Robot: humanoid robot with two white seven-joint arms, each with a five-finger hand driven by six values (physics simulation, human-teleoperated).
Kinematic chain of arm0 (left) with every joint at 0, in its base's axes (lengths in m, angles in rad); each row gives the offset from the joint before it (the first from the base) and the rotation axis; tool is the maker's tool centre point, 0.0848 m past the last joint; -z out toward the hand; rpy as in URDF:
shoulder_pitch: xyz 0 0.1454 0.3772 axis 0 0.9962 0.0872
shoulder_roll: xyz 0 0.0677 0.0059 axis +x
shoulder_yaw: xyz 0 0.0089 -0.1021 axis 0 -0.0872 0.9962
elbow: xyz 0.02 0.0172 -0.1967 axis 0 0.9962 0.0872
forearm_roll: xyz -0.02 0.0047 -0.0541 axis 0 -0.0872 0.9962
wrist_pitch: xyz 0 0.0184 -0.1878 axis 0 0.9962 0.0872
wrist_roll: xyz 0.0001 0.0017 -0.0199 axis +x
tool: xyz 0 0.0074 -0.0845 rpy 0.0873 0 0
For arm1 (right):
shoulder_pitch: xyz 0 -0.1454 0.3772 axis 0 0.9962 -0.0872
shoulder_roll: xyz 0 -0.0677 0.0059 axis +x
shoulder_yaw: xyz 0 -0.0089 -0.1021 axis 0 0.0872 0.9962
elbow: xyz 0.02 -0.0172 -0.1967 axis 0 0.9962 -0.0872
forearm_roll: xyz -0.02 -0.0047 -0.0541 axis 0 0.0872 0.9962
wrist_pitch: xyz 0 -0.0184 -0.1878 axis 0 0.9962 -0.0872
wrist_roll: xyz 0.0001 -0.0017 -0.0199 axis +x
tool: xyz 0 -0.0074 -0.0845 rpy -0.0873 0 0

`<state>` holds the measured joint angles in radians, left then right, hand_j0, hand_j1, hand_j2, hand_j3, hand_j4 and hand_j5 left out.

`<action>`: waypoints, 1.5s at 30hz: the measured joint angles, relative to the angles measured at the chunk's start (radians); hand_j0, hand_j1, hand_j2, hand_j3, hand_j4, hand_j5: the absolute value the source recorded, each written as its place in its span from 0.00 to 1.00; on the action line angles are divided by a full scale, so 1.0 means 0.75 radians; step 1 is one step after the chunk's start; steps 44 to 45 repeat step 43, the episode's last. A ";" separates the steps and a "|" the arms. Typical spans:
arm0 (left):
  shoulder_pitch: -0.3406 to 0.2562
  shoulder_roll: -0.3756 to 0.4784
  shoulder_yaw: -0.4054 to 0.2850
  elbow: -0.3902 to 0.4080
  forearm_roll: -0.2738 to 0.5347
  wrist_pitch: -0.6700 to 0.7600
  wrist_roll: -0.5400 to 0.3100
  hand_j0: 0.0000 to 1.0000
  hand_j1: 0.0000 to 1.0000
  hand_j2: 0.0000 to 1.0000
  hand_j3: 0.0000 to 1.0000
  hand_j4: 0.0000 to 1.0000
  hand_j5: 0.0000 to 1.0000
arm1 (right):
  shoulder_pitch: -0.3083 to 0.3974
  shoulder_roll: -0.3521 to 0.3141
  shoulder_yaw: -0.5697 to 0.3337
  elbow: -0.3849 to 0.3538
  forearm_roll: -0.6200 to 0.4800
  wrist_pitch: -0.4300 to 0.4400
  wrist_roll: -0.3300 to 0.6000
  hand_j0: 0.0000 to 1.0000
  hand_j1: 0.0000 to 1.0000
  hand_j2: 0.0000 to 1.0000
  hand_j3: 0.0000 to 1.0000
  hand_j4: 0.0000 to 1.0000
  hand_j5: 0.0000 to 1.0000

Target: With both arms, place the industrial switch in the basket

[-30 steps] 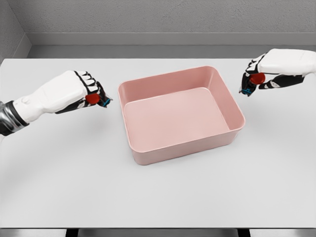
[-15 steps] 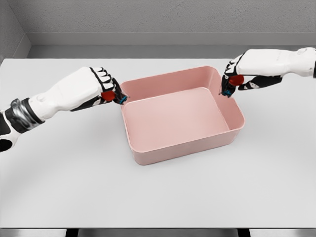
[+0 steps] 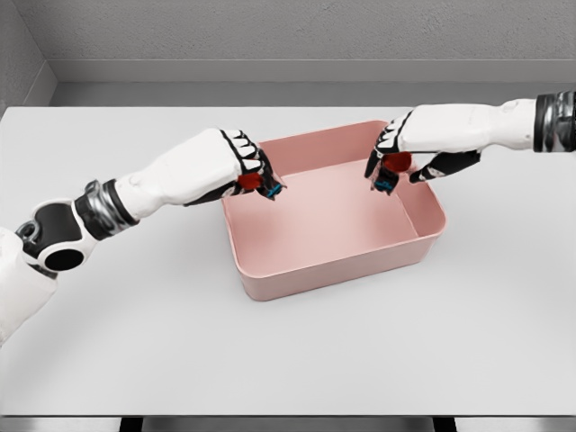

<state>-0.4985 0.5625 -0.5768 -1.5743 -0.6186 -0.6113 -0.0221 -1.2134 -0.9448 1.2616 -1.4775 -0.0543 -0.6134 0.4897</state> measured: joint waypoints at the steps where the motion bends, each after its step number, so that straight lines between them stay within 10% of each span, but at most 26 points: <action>1: 0.000 -0.023 -0.008 0.021 -0.016 0.000 0.000 0.41 0.41 0.41 0.41 0.41 0.41 | 0.000 0.003 0.002 0.001 0.000 0.000 -0.002 1.00 1.00 1.00 1.00 1.00 1.00; 9: -0.016 -0.124 -0.059 0.149 -0.084 0.000 -0.001 0.46 0.46 0.46 0.46 0.46 0.46 | 0.008 -0.032 -0.035 0.015 -0.002 0.000 -0.006 1.00 1.00 1.00 1.00 1.00 1.00; 11: -0.025 -0.131 -0.065 0.159 -0.086 0.000 -0.001 0.87 0.87 0.87 0.87 0.87 0.87 | 0.012 -0.058 -0.054 0.027 -0.004 0.000 -0.006 1.00 1.00 1.00 1.00 1.00 1.00; 13: -0.031 -0.135 -0.067 0.161 -0.084 0.000 -0.001 0.99 0.99 0.99 0.99 0.99 0.99 | 0.024 -0.078 -0.069 0.049 -0.006 0.000 -0.007 1.00 1.00 1.00 1.00 1.00 1.00; 30: -0.023 -0.132 -0.066 0.133 -0.075 0.000 -0.007 1.00 1.00 1.00 1.00 1.00 1.00 | 0.055 -0.143 -0.091 0.137 -0.050 0.000 -0.012 1.00 1.00 1.00 1.00 1.00 1.00; 39: -0.006 0.536 -0.036 -0.196 0.092 0.000 0.006 1.00 1.00 1.00 1.00 1.00 1.00 | 0.065 -0.159 -0.093 0.137 -0.050 0.000 -0.012 1.00 1.00 1.00 1.00 1.00 1.00; 45: 0.000 0.623 -0.035 -0.205 0.099 0.000 0.008 1.00 1.00 1.00 1.00 1.00 1.00 | 0.065 -0.161 -0.098 0.137 -0.050 0.000 -0.012 1.00 1.00 1.00 1.00 1.00 1.00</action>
